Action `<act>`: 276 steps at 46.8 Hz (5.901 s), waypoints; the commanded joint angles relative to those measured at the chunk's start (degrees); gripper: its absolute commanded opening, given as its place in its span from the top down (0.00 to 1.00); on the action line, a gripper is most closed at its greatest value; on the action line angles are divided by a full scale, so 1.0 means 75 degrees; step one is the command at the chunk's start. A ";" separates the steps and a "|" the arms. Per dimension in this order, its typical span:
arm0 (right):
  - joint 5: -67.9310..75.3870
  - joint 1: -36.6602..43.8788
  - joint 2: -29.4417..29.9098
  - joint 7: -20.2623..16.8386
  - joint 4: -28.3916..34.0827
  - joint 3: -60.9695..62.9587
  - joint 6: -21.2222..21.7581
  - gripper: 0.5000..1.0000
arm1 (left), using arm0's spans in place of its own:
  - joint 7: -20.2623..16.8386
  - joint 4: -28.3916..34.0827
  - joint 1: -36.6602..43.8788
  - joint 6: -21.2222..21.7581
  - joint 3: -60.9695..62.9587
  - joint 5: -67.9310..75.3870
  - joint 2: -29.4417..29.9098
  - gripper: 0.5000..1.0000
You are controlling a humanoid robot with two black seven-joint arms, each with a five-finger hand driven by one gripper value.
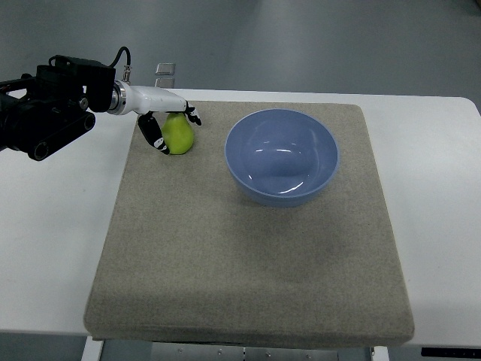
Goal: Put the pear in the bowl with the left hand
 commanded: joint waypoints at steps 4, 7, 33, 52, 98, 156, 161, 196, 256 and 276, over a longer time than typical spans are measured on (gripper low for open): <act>0.0000 0.0000 0.0000 0.0000 0.0000 0.0000 0.0001 0.15 | 0.0000 0.0000 0.0013 0.0000 0.0000 -0.0030 0.0000 0.29; 0.0000 0.0000 0.0000 0.0000 0.0000 0.0000 0.0002 0.15 | 0.0000 0.0012 0.0013 0.0012 0.0000 -0.0053 -0.0012 0.35; 0.0000 0.0000 0.0000 0.0000 0.0000 0.0000 0.0002 0.15 | 0.0035 0.0176 -0.0010 0.0024 -0.0024 -0.0077 -0.0047 0.96; 0.0000 0.0000 0.0000 0.0000 0.0000 -0.0012 0.0002 0.15 | 0.0035 0.0152 -0.0244 0.0035 -0.0129 -0.0147 -0.0059 0.95; 0.0000 0.0000 0.0000 0.0000 0.0000 0.0000 0.0002 0.15 | 0.0035 -0.0948 -0.1827 0.0270 -0.0223 -0.0885 -0.0680 0.93; 0.0000 0.0000 0.0000 0.0000 0.0000 0.0000 0.0002 0.15 | 0.0059 -0.2180 -0.0948 0.0235 -0.0176 -0.0663 -0.0985 0.88; 0.0000 0.0000 0.0000 0.0000 0.0000 0.0000 -0.0010 0.15 | 0.0059 -0.2156 -0.0866 0.0235 -0.0165 -0.0639 -0.0985 0.86; 0.0000 0.0000 0.0000 0.0000 0.0000 0.0000 0.0002 0.15 | 0.0024 -0.2109 -0.0796 0.0235 -0.0071 -0.0651 -0.0985 0.35; 0.0000 0.0000 0.0000 0.0000 0.0000 0.0000 0.0002 0.15 | 0.0000 -0.0341 -0.0807 0.0258 -0.1102 -0.0955 -0.0867 0.10; 0.0000 0.0000 0.0000 0.0000 0.0000 0.0000 0.0002 0.15 | 0.0000 0.1136 -0.0678 0.0597 -0.1102 -0.2396 -0.0867 0.10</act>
